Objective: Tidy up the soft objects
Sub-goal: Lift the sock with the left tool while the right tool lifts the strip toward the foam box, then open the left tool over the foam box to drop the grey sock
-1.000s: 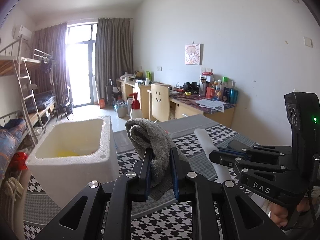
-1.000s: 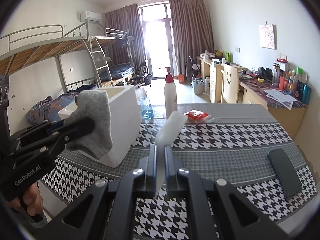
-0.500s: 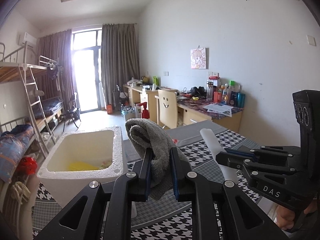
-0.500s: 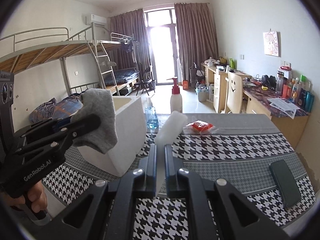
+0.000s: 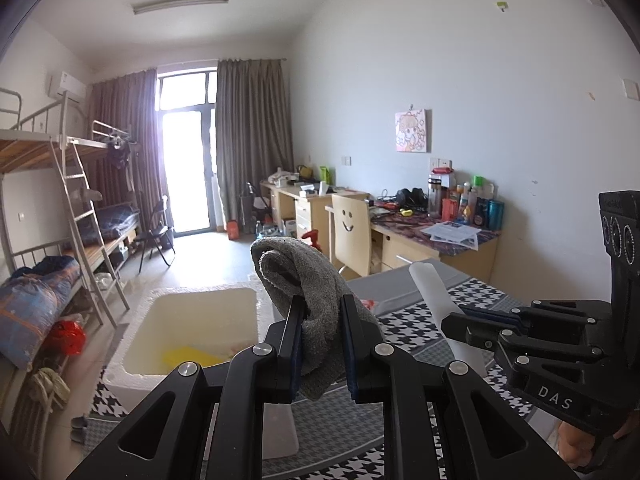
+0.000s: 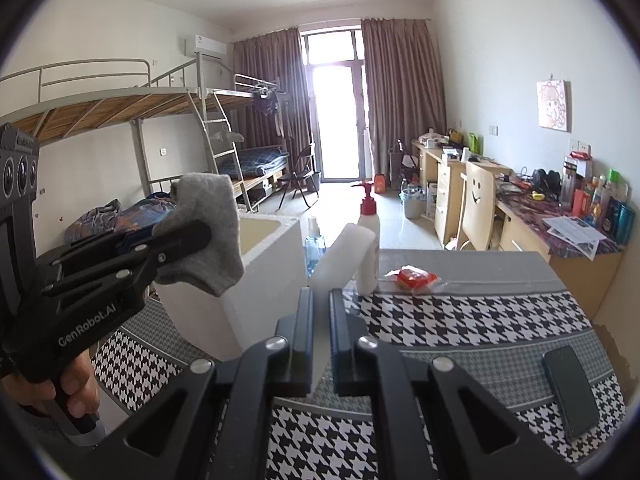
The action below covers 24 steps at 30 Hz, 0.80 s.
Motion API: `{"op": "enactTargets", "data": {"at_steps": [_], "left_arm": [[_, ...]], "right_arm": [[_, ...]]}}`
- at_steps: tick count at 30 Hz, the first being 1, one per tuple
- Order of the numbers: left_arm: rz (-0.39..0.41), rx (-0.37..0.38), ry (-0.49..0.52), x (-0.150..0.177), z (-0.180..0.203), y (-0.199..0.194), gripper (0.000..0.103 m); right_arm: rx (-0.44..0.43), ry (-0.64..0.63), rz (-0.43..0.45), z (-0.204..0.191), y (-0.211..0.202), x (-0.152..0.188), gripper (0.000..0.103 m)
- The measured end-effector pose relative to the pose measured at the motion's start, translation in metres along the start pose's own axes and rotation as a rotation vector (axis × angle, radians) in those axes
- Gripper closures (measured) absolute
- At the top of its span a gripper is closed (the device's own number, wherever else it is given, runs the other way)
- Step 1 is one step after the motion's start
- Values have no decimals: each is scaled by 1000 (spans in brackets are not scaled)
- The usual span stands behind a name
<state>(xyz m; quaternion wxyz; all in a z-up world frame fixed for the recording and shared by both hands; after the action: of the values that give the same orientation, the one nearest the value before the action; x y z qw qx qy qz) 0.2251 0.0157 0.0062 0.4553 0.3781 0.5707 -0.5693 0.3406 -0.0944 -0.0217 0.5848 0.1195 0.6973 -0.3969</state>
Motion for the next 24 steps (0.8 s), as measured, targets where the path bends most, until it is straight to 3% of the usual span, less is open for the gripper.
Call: {"op": "enactTargets", "data": {"at_steps": [24], "left_arm": [[30,-98,-30,-22,-42,6,85]], "right_arm": [[-102,-39,26,-25,27,-33,94]]}}
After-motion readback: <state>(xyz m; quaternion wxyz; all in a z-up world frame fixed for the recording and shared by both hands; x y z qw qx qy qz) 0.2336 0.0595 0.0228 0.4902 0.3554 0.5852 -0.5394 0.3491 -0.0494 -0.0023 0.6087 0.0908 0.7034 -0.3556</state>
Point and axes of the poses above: each gripper's, at about its wrist camera, not at the fingertips, and y roughly the way its jaws point, z to its right, x to its underside, the point moved 10 cm from there along y, roughly the way its jaws point, and after that the axes turned 5 degrees about -y, right-handed, at the moved point
